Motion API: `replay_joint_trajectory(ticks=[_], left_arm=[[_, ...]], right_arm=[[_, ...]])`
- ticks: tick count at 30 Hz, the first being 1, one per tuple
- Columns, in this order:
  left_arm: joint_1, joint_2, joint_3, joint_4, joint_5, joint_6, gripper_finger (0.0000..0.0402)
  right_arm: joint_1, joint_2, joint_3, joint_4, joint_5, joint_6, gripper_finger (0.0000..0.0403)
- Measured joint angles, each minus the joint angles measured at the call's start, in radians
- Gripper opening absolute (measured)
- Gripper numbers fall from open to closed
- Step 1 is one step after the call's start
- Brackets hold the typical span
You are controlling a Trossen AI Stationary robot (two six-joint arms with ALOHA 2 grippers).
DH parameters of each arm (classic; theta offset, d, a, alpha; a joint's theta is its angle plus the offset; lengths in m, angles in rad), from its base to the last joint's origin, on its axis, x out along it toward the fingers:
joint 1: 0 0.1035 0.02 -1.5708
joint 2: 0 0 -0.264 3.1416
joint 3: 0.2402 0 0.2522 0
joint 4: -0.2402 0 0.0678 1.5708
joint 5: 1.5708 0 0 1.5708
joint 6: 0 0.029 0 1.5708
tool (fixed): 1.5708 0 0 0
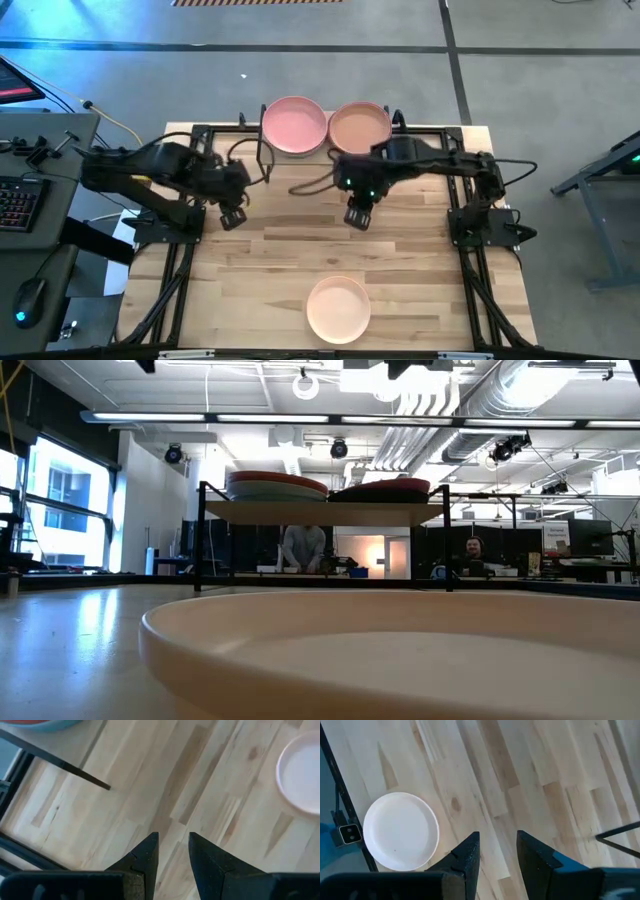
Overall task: Place and stack plates onto a shelf
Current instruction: Stack the light orange plate on top of the brown plate
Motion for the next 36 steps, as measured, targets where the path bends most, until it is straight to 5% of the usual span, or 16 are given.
replay_joint_trajectory(ticks=[9,24,36], left_arm=[[-0.161,-0.056,-0.024,-0.006,-0.11,-0.171,0.0097],[-0.306,-0.212,-0.482,0.149,-0.044,-0.476,0.0097],[-0.342,-0.276,-0.539,0.173,-0.048,-0.518,0.0097]], right_arm=[[0.131,0.042,0.0,0.029,0.064,0.101,0.0108],[0.249,0.26,-0.001,0.139,0.015,0.09,0.0108],[0.3,0.435,-0.001,0.217,-0.05,-0.042,0.0108]])
